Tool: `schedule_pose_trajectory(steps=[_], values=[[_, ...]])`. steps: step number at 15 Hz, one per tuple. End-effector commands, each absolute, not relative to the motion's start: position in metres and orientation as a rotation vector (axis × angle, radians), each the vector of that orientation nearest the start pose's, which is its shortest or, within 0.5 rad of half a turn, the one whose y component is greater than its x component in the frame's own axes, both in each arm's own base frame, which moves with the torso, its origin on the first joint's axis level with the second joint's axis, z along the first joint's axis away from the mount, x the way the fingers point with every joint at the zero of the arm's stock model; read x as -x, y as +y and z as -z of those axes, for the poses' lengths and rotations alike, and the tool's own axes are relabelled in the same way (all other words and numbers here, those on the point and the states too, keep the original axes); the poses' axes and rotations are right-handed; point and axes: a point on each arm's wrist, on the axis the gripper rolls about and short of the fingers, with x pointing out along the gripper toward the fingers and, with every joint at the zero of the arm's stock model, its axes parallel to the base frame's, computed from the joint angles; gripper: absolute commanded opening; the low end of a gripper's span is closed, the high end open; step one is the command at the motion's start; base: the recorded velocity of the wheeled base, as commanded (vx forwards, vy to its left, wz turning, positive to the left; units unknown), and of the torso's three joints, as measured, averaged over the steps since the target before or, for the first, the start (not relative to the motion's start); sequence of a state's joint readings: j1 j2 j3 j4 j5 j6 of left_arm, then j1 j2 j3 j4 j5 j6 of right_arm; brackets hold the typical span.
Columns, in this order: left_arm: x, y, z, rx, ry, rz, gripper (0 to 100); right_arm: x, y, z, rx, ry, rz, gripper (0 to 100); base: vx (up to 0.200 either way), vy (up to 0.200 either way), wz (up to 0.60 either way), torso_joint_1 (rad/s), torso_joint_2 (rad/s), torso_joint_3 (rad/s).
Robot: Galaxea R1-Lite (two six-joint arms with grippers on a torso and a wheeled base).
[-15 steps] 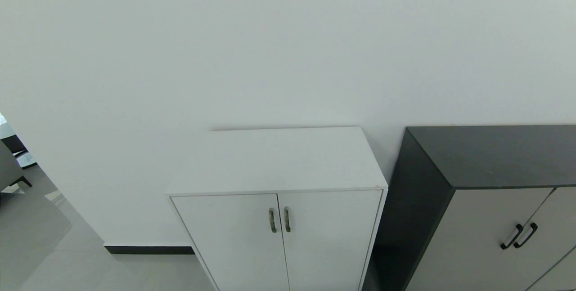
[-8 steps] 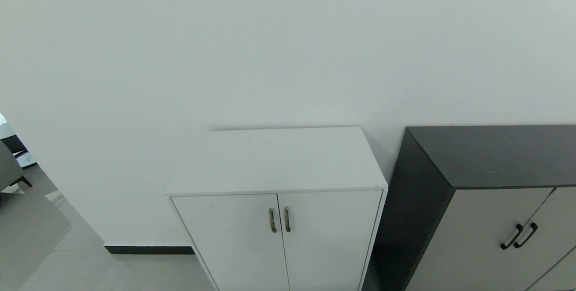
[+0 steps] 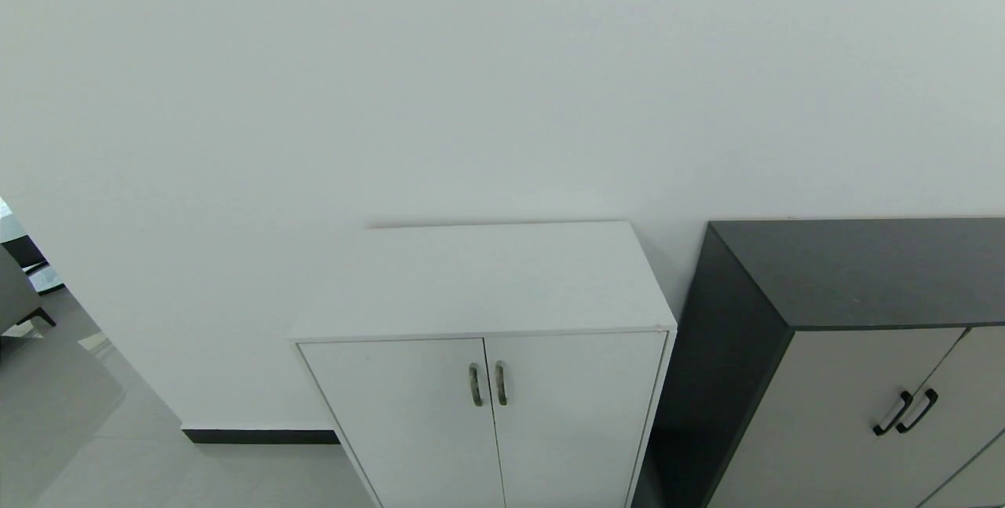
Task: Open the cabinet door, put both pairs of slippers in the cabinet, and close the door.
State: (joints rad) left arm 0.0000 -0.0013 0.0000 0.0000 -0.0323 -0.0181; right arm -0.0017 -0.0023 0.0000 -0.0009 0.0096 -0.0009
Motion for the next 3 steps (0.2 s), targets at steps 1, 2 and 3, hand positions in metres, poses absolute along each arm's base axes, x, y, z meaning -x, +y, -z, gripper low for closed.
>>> schedule_pose_trajectory(steps=[1,2,3], values=[[0.0228,-0.0007,-0.0755,0.018,0.0,0.032,0,0.0228,0.0003,-0.0756,0.002,-0.002,-0.009,0,0.0,0.0,0.0,0.0,0.0,0.0],[0.0228,-0.0007,-0.0755,0.018,0.0,0.032,0,0.0228,0.0003,-0.0756,0.002,-0.002,-0.009,0,0.0,0.0,0.0,0.0,0.0,0.0],[0.0228,-0.0007,-0.0755,0.018,0.0,0.032,0,0.0228,0.0002,-0.0756,0.002,-0.002,-0.008,0,0.0,0.0,0.0,0.0,0.0,0.0]])
